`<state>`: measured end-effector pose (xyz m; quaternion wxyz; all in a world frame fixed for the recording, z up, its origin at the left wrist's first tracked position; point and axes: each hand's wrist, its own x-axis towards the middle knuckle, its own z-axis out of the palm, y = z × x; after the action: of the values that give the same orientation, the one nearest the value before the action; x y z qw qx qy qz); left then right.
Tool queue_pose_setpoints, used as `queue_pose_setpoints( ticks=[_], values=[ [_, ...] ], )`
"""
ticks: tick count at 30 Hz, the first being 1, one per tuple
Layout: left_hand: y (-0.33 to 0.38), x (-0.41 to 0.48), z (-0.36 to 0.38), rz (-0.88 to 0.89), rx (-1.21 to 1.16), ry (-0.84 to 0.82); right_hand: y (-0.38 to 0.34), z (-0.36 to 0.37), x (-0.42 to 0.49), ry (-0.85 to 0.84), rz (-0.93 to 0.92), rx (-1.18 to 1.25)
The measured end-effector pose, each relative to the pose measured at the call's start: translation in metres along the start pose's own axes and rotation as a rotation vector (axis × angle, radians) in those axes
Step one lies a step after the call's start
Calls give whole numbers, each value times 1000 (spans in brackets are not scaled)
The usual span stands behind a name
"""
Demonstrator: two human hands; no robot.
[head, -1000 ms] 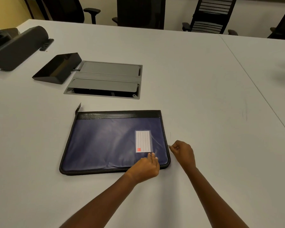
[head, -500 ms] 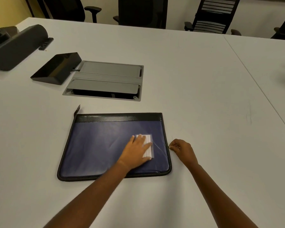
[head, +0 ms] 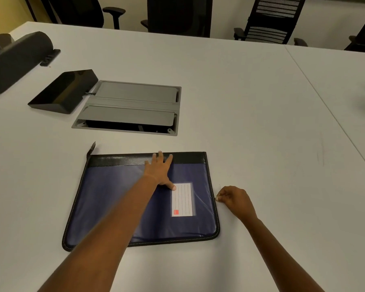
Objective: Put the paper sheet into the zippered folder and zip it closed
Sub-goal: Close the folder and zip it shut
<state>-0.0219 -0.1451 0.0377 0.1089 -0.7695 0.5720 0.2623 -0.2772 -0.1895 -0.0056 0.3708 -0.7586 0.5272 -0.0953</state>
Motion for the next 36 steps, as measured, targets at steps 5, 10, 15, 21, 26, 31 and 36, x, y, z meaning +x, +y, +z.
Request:
queue_pose_setpoints(
  ticks=[5,10,15,21,26,31,36],
  values=[
    [-10,9,-7,-51,-79,-71,6,14,-12,168,-35,-17],
    [-15,12,-1,-34,-111,-70,-1,26,-11,317,-44,-16],
    [-19,14,2,-19,-137,-67,-14,24,18,305,-32,4],
    [-20,17,5,-12,-139,-69,-35,19,61,278,-22,-53],
    [-22,18,8,-7,-145,-68,-48,14,89,273,-21,-96],
    [-23,21,10,0,-159,-67,-56,12,112,260,4,-120],
    [-23,20,10,0,-152,-86,-53,15,120,240,57,-82]
  ],
)
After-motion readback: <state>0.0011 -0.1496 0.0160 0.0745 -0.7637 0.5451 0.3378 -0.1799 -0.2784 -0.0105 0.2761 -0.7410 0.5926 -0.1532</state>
